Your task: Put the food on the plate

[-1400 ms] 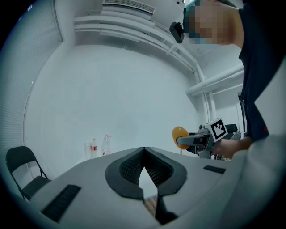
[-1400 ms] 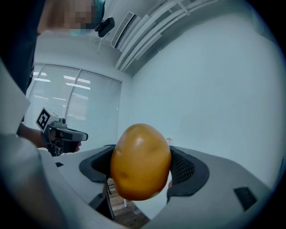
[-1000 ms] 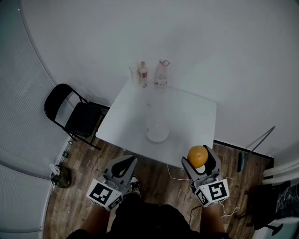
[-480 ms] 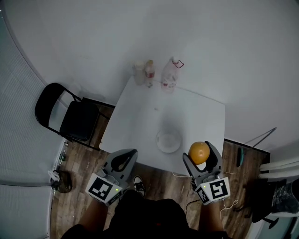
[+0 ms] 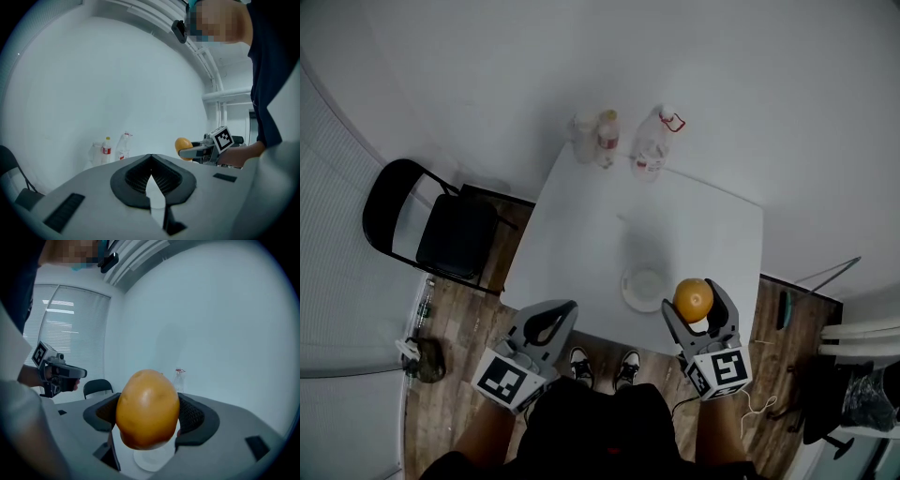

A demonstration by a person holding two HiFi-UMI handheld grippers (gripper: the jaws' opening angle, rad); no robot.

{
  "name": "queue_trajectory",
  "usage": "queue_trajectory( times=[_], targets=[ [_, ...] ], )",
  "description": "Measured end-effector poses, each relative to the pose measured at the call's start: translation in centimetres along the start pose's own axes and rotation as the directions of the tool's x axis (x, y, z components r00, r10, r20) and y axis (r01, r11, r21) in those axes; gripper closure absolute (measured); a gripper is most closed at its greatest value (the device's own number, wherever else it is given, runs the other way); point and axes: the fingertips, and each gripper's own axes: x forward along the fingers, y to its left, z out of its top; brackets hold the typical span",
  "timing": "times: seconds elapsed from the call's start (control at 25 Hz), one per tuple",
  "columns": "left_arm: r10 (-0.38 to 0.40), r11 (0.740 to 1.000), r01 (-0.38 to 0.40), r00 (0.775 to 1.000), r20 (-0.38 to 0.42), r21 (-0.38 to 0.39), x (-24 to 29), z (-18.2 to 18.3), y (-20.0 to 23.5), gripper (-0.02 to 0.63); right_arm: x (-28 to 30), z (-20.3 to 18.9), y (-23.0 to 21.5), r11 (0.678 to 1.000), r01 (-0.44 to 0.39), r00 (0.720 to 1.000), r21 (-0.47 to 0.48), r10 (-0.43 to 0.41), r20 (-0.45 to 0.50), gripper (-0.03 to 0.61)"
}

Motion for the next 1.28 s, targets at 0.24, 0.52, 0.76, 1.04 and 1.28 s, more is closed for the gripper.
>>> queue_trajectory(
  times=[0.24, 0.52, 0.76, 1.04, 1.28],
  targets=[
    [0.060, 0.998, -0.061, 0.998, -0.027, -0.004, 1.1, -1.1, 0.6, 0.594, 3.4, -4.6, -1.8, 0.999, -0.043, 0.994, 0.003, 0.043, -0.101, 0.198],
    [0.123, 0.992, -0.124, 0.989, -0.079, -0.017, 1.7, -1.8, 0.5, 0.594, 7.9, -10.9, -3.1, 0.995, -0.096, 0.977, 0.042, 0.102, -0.186, 0.198],
    [0.145, 0.989, -0.147, 0.986, -0.079, -0.026, 1.8, -2.1, 0.8, 0.594, 10.3, -15.6, -2.6, 0.992, -0.130, 0.953, -0.009, 0.122, -0.278, 0.198],
    [0.172, 0.984, -0.176, 0.979, -0.110, -0.030, 1.7, -3.1, 1.3, 0.594, 12.3, -21.3, -2.3, 0.984, -0.178, 0.908, 0.003, 0.166, -0.384, 0.198],
    [0.188, 0.979, -0.196, 0.973, -0.134, -0.048, 1.8, -3.7, 1.3, 0.594, 13.3, -24.2, -1.8, 0.978, -0.209, 0.878, 0.029, 0.201, -0.435, 0.198]
  ],
)
